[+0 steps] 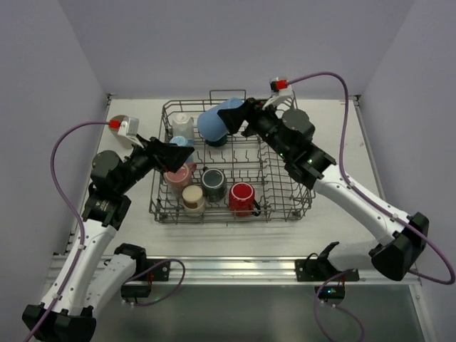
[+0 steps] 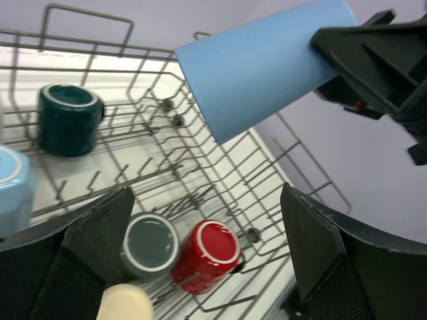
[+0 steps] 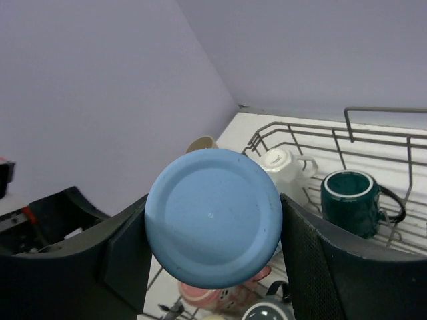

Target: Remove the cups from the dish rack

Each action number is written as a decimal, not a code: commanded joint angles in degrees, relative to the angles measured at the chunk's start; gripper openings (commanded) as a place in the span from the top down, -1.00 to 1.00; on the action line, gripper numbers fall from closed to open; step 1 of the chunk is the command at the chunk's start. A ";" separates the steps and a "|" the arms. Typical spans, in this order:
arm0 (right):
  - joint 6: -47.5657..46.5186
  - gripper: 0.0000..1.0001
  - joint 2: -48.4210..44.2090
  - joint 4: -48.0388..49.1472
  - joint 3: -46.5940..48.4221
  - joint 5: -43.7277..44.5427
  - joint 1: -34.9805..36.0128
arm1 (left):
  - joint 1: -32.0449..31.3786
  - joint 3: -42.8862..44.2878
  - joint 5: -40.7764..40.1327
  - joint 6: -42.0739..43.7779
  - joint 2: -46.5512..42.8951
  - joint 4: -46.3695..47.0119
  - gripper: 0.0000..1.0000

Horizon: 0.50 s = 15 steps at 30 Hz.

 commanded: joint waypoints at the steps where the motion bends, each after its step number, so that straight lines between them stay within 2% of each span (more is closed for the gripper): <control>1: 11.08 0.28 -5.75 7.61 -6.19 -5.24 -2.37 | -0.46 0.06 7.27 -11.43 0.89 11.29 -1.00; 5: 16.19 0.28 -8.14 10.43 -9.01 -12.53 -3.08 | -0.46 -2.76 11.15 -20.41 2.38 21.49 -0.99; 7: 18.82 0.28 -8.32 12.54 -10.41 -14.83 -3.08 | -0.46 -4.08 12.90 -24.53 3.26 26.68 -0.92; 15: 25.42 0.27 -5.78 21.15 -13.15 -20.90 -2.99 | -0.46 -4.87 14.23 -27.19 4.41 28.80 -0.78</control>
